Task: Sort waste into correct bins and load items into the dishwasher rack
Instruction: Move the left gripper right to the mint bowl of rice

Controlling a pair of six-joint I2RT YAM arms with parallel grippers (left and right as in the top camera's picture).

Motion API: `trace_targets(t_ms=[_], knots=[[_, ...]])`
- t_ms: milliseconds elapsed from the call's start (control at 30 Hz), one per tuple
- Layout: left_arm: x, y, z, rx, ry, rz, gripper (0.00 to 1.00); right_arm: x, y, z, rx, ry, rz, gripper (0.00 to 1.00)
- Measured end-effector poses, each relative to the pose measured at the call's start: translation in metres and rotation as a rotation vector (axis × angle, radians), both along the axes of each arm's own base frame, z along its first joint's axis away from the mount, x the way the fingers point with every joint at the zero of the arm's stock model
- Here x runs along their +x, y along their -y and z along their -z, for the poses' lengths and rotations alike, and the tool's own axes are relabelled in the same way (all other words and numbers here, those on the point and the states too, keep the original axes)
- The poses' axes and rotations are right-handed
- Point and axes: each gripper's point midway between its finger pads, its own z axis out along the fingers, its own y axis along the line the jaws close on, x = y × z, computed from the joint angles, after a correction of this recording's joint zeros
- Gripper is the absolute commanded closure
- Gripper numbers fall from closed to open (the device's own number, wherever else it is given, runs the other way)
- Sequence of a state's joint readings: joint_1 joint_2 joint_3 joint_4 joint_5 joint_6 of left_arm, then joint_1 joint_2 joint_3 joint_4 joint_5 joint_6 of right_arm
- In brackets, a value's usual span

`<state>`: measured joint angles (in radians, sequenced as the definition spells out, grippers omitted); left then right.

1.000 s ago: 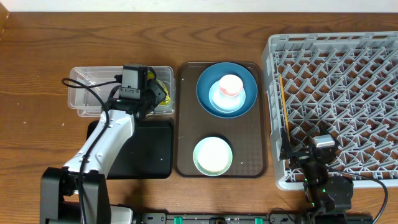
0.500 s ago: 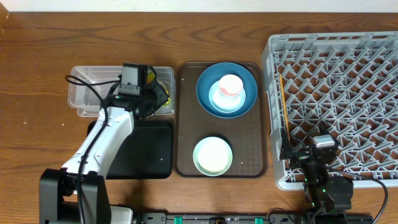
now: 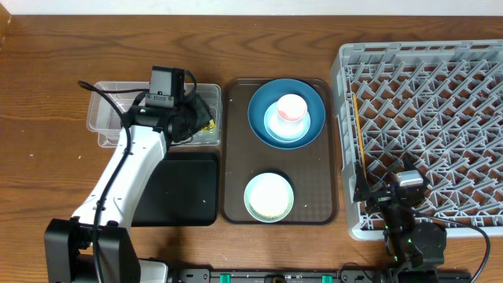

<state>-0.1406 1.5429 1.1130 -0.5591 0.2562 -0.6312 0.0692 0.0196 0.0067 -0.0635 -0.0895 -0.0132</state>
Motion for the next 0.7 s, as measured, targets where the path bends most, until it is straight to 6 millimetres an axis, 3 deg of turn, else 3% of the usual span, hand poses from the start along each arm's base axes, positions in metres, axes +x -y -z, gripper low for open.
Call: trace_targets(t_ms=[100, 300, 433, 700], knots=[[-0.018, 0.003, -0.005, 0.032, -0.074, 0.055, 0.91, 0.000, 0.000, 0.000, 0.000, 0.000, 0.000, 0.01], [-0.040, 0.034, -0.051, 0.109, 0.008, 0.220, 0.91, 0.000, 0.000, 0.000, 0.000, 0.000, 0.000, 0.01], [-0.080, 0.066, -0.079, 0.122, 0.051, 0.348, 0.91, 0.000, 0.000, 0.000, 0.000, 0.000, 0.000, 0.01], [-0.147, 0.138, -0.062, 0.154, -0.026, 0.627, 0.85, 0.000, 0.000, 0.000, 0.000, 0.000, 0.000, 0.01]])
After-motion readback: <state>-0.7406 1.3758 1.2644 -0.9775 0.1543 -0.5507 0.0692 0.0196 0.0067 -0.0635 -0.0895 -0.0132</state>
